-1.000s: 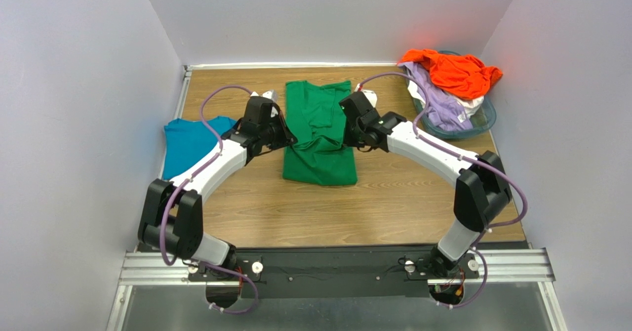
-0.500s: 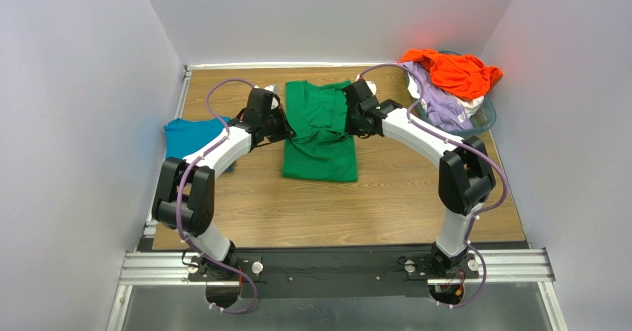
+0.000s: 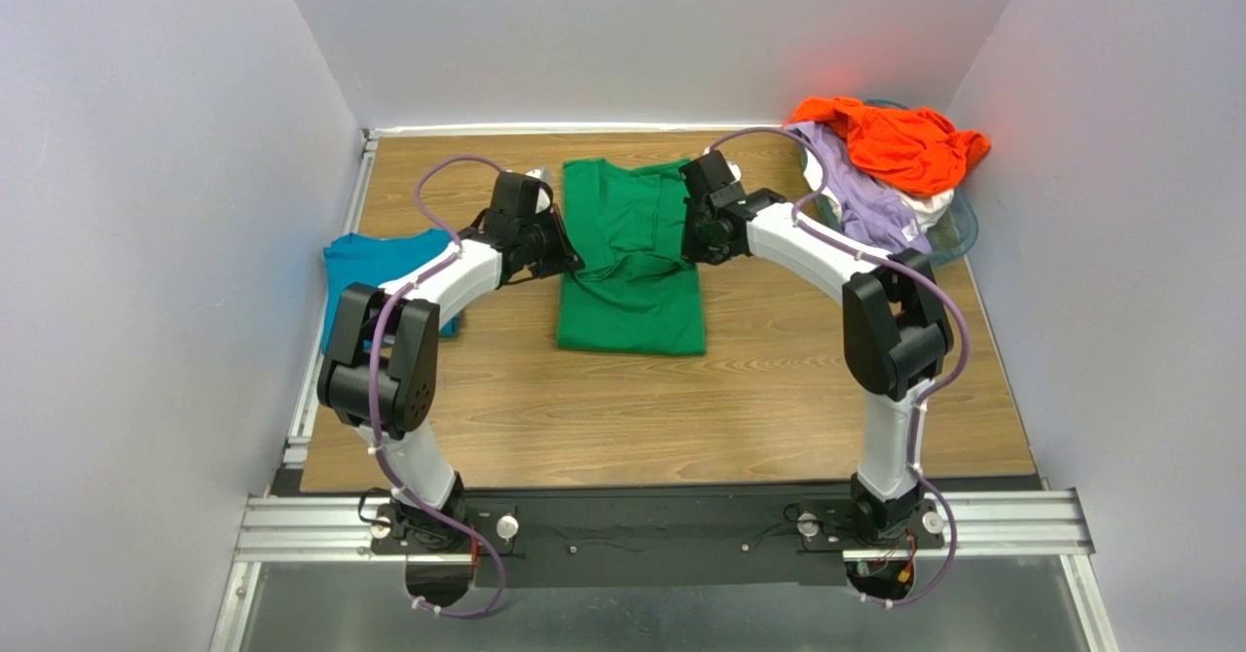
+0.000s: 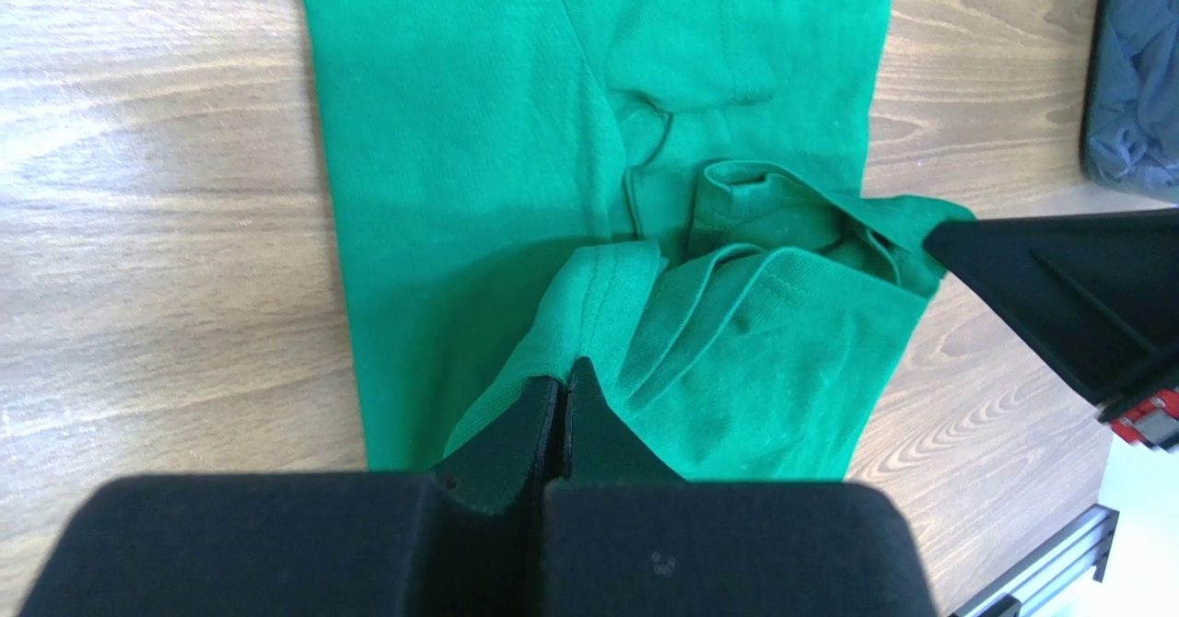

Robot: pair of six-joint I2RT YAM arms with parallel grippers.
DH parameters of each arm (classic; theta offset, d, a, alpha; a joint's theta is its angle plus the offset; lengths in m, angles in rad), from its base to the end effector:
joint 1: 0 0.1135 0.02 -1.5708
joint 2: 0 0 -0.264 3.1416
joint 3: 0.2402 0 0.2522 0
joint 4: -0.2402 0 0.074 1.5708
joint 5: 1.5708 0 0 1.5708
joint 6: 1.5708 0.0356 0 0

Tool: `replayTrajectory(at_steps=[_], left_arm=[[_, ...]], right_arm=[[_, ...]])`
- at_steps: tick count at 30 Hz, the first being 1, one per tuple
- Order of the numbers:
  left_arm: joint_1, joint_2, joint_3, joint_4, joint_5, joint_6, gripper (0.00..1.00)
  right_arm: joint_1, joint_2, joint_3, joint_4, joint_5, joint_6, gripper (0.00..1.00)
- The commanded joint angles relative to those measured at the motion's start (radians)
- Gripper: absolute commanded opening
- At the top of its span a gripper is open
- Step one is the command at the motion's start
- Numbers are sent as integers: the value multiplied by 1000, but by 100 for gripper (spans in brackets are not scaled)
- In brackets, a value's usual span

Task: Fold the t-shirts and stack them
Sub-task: Fold the tshirt

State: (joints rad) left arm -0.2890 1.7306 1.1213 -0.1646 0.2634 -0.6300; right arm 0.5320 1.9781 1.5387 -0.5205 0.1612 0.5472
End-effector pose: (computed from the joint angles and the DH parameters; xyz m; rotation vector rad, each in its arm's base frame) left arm 0.3565 -0.1157 0.2074 -0.2795 2.4239 -0.7441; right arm 0.3773 0.2154 0.2166 0.0836 2.5271 0.2343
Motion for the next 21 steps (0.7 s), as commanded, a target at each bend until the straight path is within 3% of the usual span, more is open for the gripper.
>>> replayTrajectory(at_steps=[1, 6, 7, 8, 11, 12, 14, 15, 16, 17, 20, 21], left_arm=[[11, 29, 31, 39, 28, 21, 0], [17, 67, 49, 53, 34, 18, 0], [20, 72, 63, 54, 39, 21, 8], [24, 81, 67, 53, 45, 19, 27], [30, 72, 80, 60, 40, 18, 45], [30, 66, 81, 63, 30, 9, 51], [33, 54, 87, 63, 28, 7, 62], [33, 34, 89, 63, 30, 6, 76], [33, 21, 83, 63, 27, 1, 90], [33, 8, 78, 63, 27, 0, 97], [33, -71, 28, 63, 17, -11, 97], [33, -118, 8, 68, 10, -16, 97]], right_arm=[[-18, 41, 37, 42, -55, -29, 1], [-30, 83, 54, 50, -71, -35, 2], [-38, 91, 63, 48, -69, -35, 7], [-43, 103, 67, 48, -72, -35, 8], [-55, 110, 87, 47, -95, -50, 17], [-56, 108, 93, 45, -97, -58, 30], [-58, 94, 100, 45, -98, -75, 44], [-56, 87, 104, 45, -100, -82, 51], [-58, 62, 103, 45, -104, -87, 65], [-58, 47, 97, 45, -107, -87, 68], [-58, -33, 51, 47, -140, -90, 83], [-58, -51, 14, 47, -155, -90, 93]])
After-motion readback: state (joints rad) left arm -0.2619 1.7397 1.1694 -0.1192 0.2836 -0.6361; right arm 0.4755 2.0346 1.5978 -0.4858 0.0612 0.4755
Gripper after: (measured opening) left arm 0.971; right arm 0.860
